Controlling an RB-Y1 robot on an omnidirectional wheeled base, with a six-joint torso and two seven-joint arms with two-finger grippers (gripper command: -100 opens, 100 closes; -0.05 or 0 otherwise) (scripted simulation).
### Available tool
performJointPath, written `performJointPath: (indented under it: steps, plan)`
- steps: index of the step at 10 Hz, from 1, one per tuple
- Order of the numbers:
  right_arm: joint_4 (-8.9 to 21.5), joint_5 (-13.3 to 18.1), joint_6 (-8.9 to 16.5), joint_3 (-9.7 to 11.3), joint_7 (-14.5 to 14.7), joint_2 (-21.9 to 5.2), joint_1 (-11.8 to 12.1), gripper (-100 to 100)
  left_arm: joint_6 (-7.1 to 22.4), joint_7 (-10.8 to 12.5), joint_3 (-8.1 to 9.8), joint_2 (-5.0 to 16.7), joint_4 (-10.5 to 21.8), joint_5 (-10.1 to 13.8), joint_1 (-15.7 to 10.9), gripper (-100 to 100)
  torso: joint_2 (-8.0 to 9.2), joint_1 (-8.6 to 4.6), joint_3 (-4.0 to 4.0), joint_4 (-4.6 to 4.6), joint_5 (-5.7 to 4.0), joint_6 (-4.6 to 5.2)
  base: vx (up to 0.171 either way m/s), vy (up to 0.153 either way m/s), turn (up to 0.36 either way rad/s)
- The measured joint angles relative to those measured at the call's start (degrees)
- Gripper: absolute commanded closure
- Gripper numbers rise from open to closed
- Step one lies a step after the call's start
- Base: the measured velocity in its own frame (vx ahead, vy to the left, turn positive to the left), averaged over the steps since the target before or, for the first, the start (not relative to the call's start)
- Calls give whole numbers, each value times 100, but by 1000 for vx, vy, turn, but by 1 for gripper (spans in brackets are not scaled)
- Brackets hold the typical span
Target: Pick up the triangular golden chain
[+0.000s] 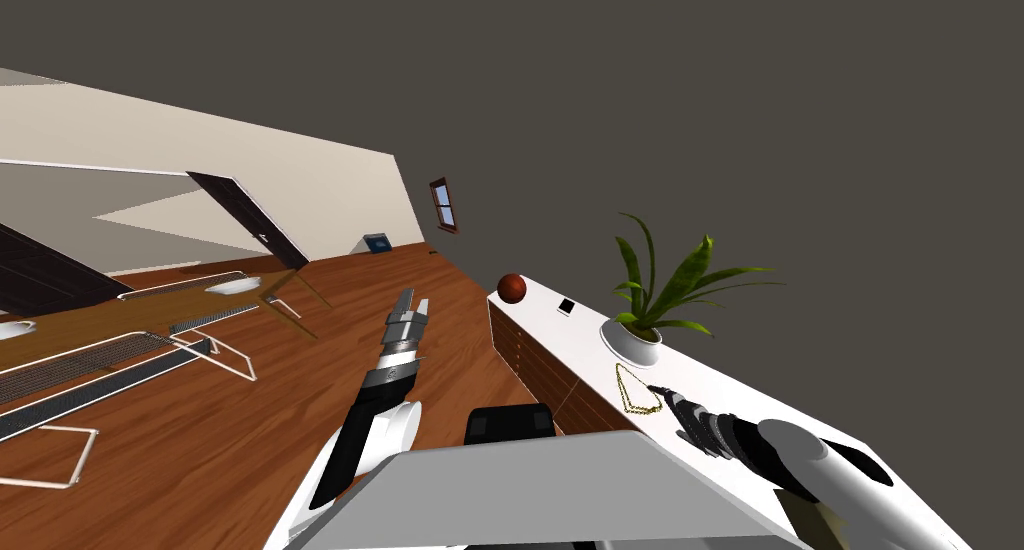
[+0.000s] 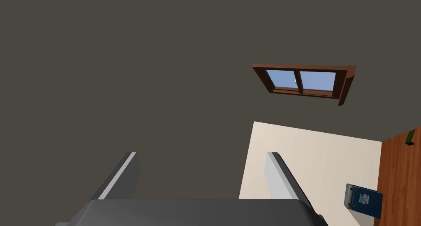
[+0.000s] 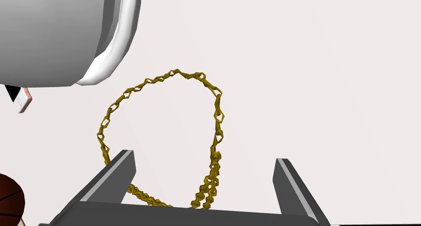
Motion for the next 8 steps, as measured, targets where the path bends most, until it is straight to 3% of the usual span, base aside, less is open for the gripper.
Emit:
performJointPath:
  steps: [1, 6, 7, 8]
  plan:
    - [-2, 1, -2, 0, 1, 0, 0, -100, 0, 0, 0, 0, 0, 0, 0, 0, 2, -1, 1, 0, 0, 0, 67, 76, -232]
    - [826, -197, -132, 570, 573, -309, -699, -100, 0, 0, 0, 0, 0, 0, 1, 0, -23, 23, -13, -5, 5, 1, 48, 55, -169]
    - [965, -216, -135, 605, 620, -336, -760, -100, 0, 0, 0, 0, 0, 0, 0, 0, -13, 10, -8, -3, 3, 1, 47, 55, -164]
    - [1270, -305, -182, 752, 828, -465, -958, -100, 0, 0, 0, 0, 0, 0, 1, 0, -18, 15, -10, -4, 3, 1, 56, 66, -197]
